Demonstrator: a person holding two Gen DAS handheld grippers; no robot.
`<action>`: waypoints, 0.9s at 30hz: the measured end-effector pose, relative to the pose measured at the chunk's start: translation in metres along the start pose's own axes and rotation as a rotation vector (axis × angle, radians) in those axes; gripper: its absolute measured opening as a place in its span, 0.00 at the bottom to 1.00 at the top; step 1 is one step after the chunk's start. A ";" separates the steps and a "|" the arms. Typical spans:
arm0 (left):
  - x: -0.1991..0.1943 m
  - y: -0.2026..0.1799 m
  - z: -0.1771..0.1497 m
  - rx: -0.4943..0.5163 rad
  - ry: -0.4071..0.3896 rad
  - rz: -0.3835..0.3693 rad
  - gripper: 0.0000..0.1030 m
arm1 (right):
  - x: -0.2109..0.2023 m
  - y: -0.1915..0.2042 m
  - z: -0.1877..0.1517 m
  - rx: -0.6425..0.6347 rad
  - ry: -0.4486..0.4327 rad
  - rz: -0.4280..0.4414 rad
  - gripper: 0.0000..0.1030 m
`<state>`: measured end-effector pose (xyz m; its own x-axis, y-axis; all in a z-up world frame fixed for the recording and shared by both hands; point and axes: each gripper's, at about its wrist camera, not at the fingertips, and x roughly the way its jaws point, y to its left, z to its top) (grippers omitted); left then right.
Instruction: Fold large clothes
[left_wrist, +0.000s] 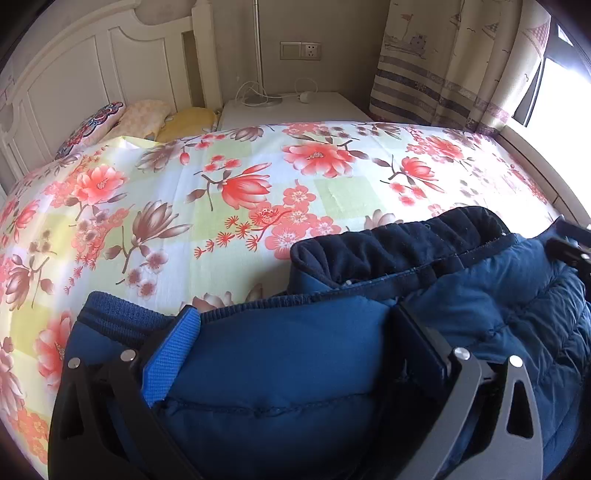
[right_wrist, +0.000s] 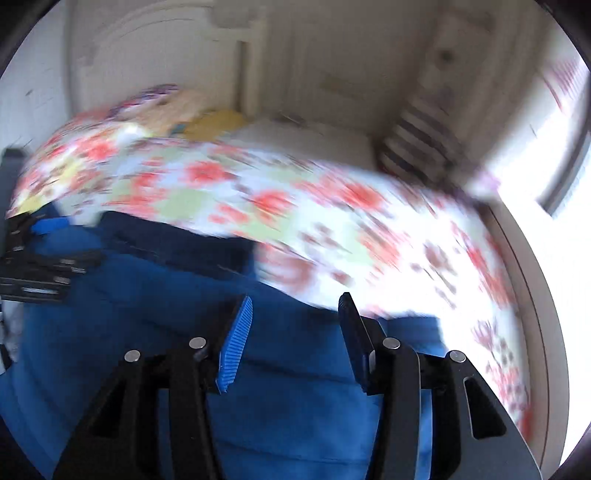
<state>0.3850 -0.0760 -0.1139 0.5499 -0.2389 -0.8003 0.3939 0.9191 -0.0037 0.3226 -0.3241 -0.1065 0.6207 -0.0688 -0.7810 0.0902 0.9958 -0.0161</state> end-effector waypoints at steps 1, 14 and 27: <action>-0.001 0.000 0.000 -0.004 -0.004 -0.008 0.98 | 0.008 -0.019 -0.006 0.084 0.005 0.101 0.50; -0.036 -0.102 0.017 0.192 -0.054 -0.052 0.98 | 0.013 -0.013 -0.010 0.060 -0.009 0.019 0.50; -0.022 0.041 0.010 -0.067 0.014 0.018 0.88 | 0.013 -0.015 -0.011 0.070 -0.016 0.029 0.50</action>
<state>0.3960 -0.0364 -0.0905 0.5460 -0.2185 -0.8088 0.3335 0.9423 -0.0295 0.3205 -0.3392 -0.1234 0.6359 -0.0410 -0.7706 0.1256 0.9908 0.0509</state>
